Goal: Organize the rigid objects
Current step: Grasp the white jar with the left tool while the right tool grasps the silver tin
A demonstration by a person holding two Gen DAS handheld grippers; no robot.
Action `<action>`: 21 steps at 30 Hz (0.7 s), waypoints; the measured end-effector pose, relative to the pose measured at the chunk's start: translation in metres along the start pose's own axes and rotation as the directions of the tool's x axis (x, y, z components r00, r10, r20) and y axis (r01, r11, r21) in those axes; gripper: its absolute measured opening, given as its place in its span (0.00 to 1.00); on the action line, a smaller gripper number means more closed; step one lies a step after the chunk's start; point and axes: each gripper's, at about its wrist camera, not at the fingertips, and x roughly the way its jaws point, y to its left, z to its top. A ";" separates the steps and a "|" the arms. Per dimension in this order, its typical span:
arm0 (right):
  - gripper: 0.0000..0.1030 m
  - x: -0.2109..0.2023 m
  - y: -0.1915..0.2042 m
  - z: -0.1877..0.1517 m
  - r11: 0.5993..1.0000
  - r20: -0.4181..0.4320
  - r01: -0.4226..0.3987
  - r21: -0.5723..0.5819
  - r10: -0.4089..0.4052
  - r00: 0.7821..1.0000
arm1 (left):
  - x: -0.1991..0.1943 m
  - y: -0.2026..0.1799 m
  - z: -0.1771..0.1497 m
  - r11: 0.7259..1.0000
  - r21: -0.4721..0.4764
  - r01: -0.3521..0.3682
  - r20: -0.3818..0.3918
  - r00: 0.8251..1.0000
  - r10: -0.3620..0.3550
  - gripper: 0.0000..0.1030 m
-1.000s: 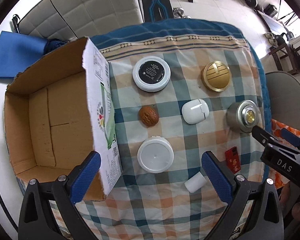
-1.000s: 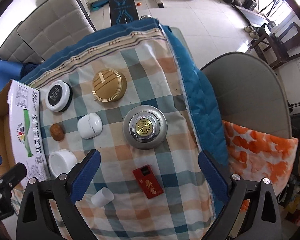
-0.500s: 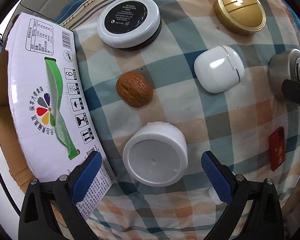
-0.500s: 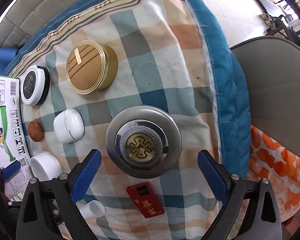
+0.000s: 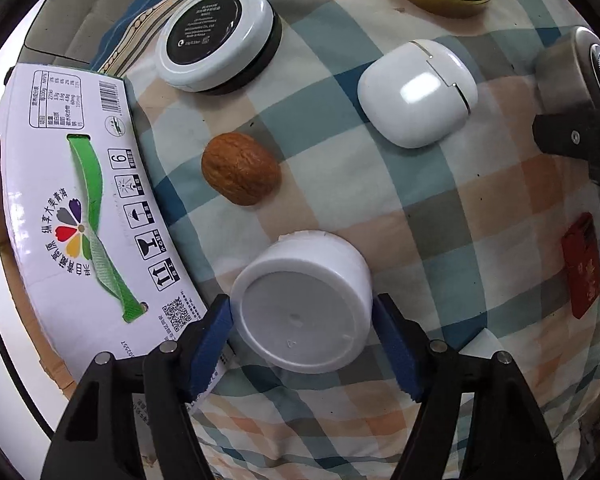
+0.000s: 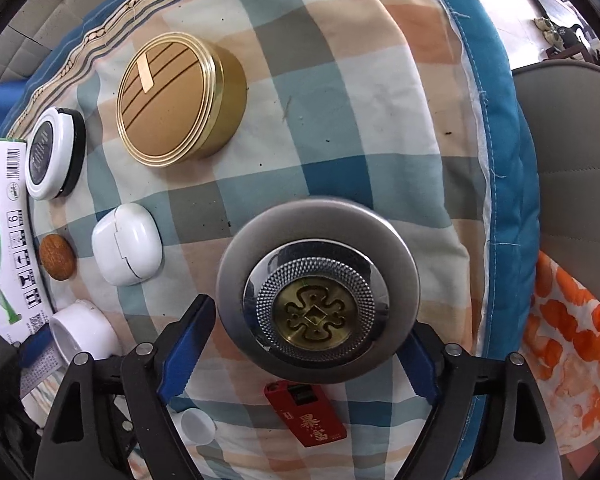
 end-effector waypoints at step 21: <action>0.70 0.016 -0.003 -0.002 1.000 0.001 0.008 0.022 -0.008 1.000 | 0.022 0.042 -0.012 0.944 -0.196 0.266 0.028 0.964 -0.266 0.63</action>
